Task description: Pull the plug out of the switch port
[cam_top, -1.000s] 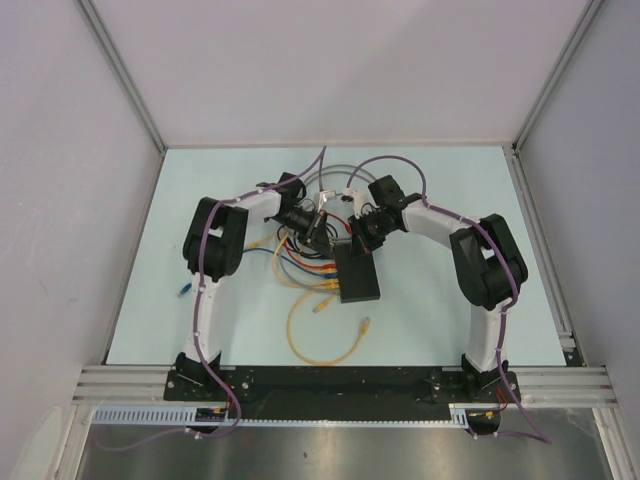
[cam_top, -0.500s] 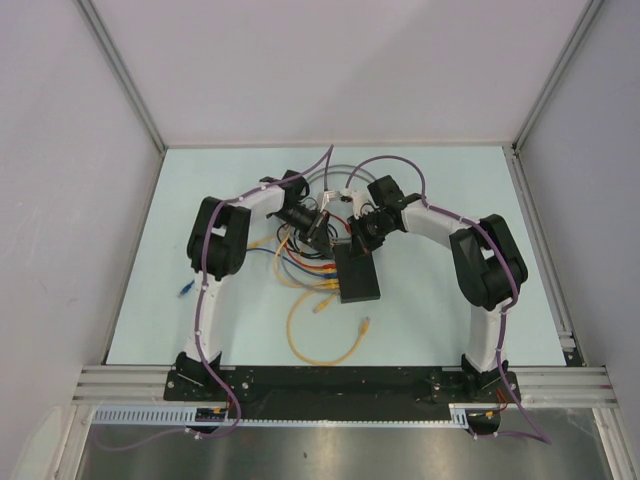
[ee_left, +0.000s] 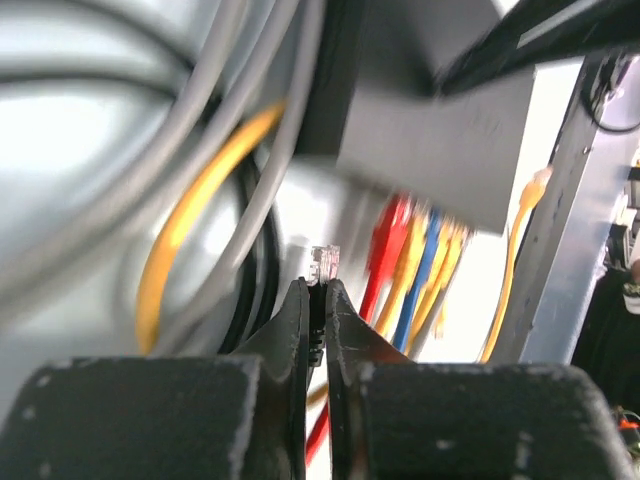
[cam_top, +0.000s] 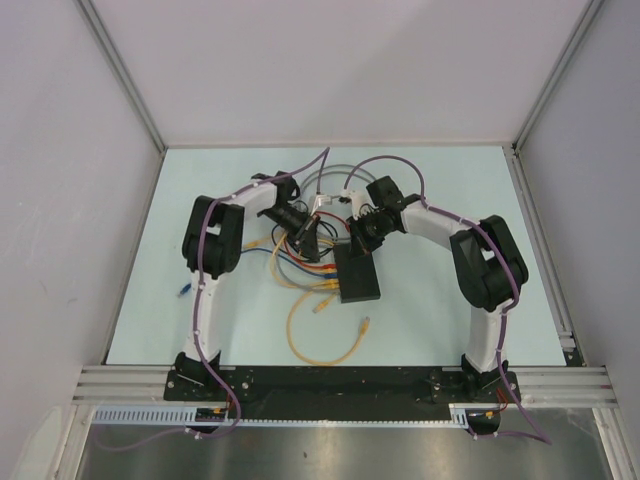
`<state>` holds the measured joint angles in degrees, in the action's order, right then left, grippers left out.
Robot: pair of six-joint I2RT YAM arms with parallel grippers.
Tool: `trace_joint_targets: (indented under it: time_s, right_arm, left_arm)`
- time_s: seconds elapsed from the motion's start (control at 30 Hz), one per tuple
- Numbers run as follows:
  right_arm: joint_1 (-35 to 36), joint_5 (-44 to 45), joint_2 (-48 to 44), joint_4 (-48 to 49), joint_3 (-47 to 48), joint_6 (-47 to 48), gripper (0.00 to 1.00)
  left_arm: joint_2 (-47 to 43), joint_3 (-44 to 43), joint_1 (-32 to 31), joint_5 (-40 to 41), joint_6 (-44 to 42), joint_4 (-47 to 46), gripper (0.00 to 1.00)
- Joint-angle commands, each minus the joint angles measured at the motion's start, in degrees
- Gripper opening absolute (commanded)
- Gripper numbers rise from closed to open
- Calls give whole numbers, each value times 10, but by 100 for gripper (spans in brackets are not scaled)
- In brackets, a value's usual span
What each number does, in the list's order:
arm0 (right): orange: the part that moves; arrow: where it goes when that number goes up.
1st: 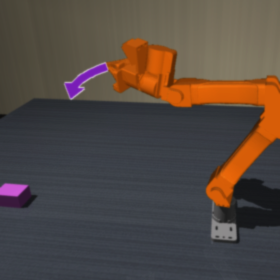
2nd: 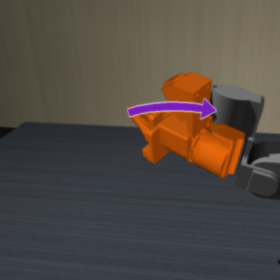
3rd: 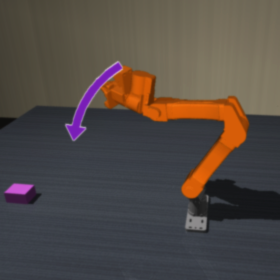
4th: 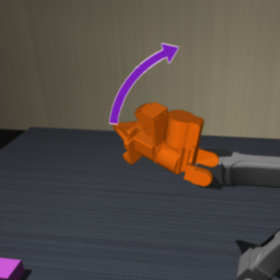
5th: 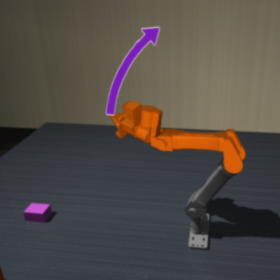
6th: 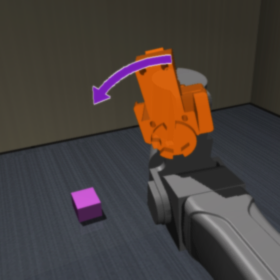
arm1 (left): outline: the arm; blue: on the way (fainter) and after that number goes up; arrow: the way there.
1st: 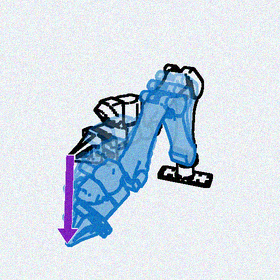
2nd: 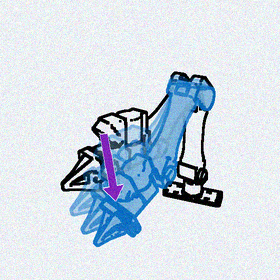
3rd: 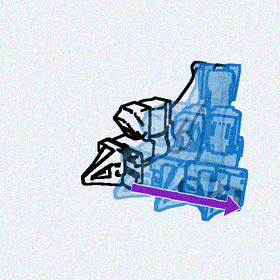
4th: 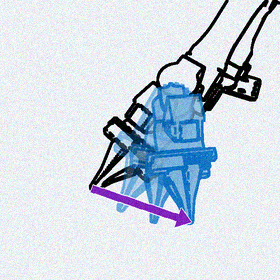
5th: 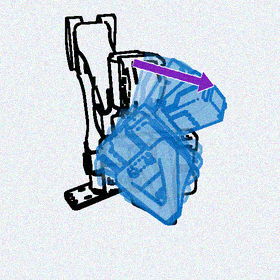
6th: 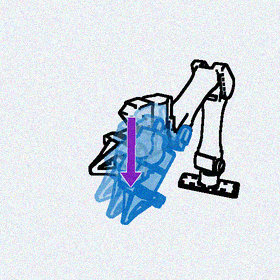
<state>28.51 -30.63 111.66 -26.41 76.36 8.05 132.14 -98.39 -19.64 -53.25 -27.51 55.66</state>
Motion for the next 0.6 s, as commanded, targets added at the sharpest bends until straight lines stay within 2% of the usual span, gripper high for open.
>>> trace_joint_targets:
  time_s: [0.0, 0.23, 0.27, 0.37, 0.47, 0.57]
  right_arm:
    - [14, 67, 22, -3, -30, 32, 0]
    - [19, 79, 15, -7, -31, 40, 0]
    - [22, 80, 14, -7, -32, 41, 0]
    - [24, 85, 8, -7, -35, 44, 0]
    - [30, 89, 3, -7, -38, 49, 0]
    - [33, 93, -4, -6, -42, 53, 0]
  left_arm:
    - [6, -30, 16, 22, -63, 83, 0]
    - [-60, -65, 16, 35, 6, -28, 0]
    - [-66, -70, 16, 41, 17, -68, 0]
    - [-80, -75, 19, 83, 56, -142, 0]
    - [-61, -108, 19, 152, 78, -172, 1]
    - [-34, -156, 19, 190, 77, -167, 10]
